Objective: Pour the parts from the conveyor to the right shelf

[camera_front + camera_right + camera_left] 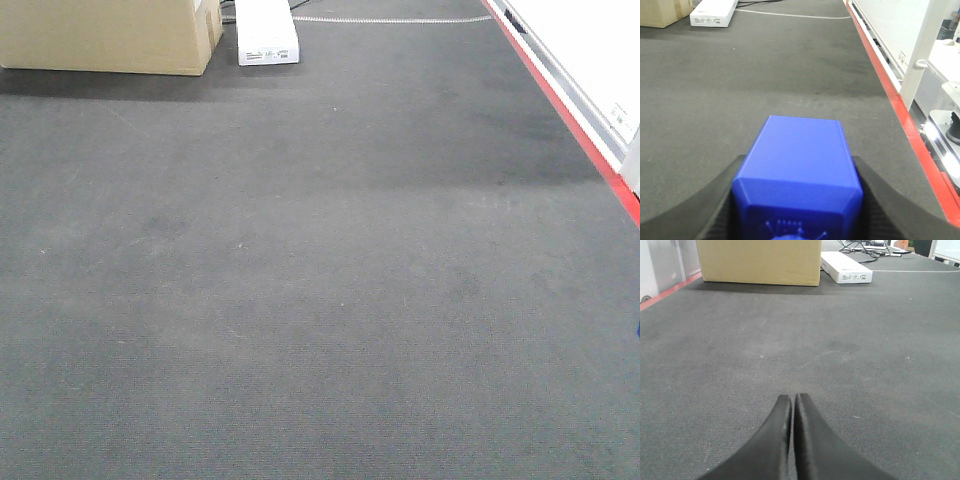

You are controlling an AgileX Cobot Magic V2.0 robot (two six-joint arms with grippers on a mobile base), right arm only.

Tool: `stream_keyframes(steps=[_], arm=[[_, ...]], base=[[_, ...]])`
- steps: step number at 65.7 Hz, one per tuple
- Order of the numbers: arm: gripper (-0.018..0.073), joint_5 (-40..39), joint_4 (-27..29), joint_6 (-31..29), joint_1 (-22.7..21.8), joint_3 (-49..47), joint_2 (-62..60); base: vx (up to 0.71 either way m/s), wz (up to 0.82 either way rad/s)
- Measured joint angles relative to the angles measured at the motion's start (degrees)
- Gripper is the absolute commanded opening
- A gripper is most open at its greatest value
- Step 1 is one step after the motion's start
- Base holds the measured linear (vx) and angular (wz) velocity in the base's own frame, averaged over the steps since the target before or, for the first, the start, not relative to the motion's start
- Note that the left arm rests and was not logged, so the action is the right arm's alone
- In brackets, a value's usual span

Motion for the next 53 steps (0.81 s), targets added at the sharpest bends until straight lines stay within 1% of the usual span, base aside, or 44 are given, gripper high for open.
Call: stream_keyframes(steps=[53], arm=[[-0.0005,0.8,0.4,-0.1,0.0,0.2,-0.9]], base=[[0.00,0.00]])
